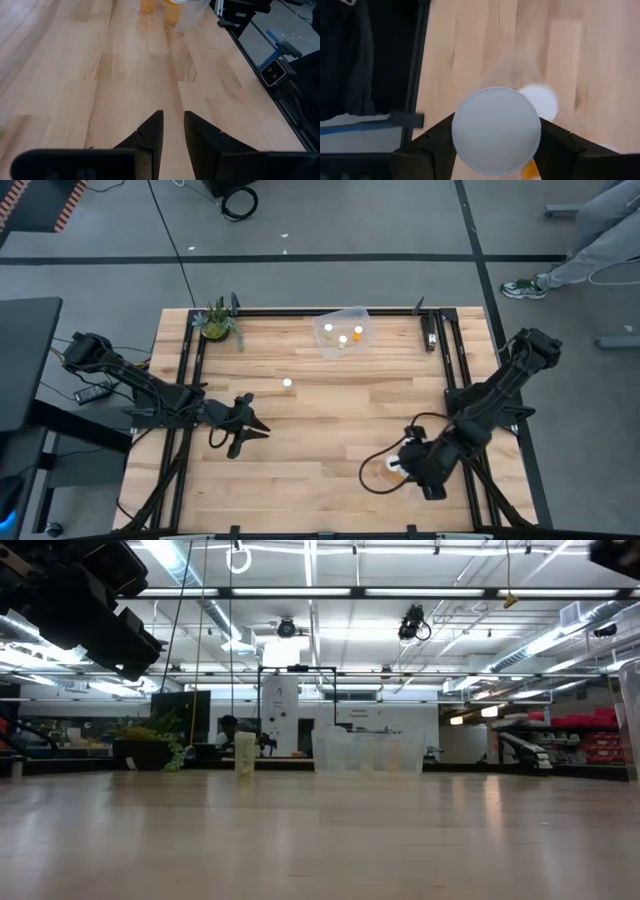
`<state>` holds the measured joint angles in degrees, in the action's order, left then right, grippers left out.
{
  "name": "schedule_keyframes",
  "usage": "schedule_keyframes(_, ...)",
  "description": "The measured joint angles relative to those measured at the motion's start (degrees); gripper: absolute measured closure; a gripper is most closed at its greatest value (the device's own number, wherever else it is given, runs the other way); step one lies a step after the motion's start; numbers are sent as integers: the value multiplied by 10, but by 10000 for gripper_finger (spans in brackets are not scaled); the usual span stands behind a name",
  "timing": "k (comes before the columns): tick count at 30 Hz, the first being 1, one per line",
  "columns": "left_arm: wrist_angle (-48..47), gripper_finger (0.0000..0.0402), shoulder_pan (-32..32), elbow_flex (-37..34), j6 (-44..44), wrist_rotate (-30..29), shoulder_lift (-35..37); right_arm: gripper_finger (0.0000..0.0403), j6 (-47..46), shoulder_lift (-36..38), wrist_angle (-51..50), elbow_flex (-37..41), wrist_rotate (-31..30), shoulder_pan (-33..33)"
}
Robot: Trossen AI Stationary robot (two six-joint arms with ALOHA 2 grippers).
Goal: Pick and place medicine bottles into bin by pill shape (circle, oval)
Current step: Put the large orange pill bottle into the bottom transparent bin
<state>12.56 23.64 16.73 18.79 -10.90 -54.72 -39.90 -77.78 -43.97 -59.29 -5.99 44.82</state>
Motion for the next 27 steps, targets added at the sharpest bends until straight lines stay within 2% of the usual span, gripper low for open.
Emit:
schedule_keyframes(6,0,323,0,0,0,0,0,177,-88,-7,1,41,-1,45)
schedule_keyframes(11,0,319,0,0,0,0,0,177,-142,-7,0,74,-37,67)
schedule_keyframes(27,0,321,0,0,0,0,0,177,-185,-7,79,142,-45,69)
